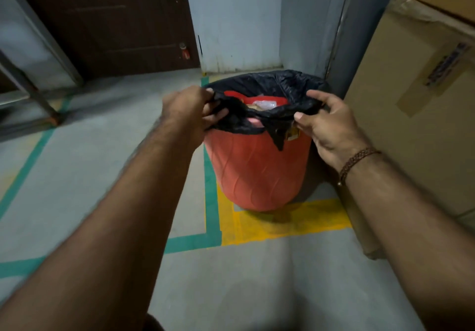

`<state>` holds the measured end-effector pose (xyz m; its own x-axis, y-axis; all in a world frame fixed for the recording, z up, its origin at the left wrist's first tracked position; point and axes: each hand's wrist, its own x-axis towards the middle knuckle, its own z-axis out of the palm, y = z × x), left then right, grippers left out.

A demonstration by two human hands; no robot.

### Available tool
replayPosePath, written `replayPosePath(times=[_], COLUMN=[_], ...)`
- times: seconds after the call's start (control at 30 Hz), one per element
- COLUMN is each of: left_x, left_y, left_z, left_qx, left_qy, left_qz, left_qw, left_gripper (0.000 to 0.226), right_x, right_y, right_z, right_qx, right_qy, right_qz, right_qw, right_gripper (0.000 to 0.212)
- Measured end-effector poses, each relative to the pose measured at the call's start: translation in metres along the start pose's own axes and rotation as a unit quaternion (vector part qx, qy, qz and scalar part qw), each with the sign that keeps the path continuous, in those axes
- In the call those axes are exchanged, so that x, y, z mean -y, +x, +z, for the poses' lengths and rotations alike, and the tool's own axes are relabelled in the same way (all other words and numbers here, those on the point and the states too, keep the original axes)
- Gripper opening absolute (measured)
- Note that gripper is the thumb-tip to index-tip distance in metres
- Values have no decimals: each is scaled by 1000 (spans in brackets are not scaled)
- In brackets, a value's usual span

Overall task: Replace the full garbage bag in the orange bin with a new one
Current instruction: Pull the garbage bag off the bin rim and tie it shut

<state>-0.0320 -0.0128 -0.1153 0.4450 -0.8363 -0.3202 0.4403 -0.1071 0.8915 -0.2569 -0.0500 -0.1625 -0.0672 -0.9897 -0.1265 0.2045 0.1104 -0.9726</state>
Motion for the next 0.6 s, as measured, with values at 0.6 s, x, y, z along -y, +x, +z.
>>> replayPosePath(times=[0.6], left_x=[20], left_y=[-4], left_z=[-10], left_qx=[260], left_qy=[624], left_qz=[319], left_qw=[664], left_gripper=[54], right_x=[3], right_y=[-9], right_z=[-5], right_qx=[-77], right_qy=[41], right_qz=[51], right_qw=[995], right_gripper=[24])
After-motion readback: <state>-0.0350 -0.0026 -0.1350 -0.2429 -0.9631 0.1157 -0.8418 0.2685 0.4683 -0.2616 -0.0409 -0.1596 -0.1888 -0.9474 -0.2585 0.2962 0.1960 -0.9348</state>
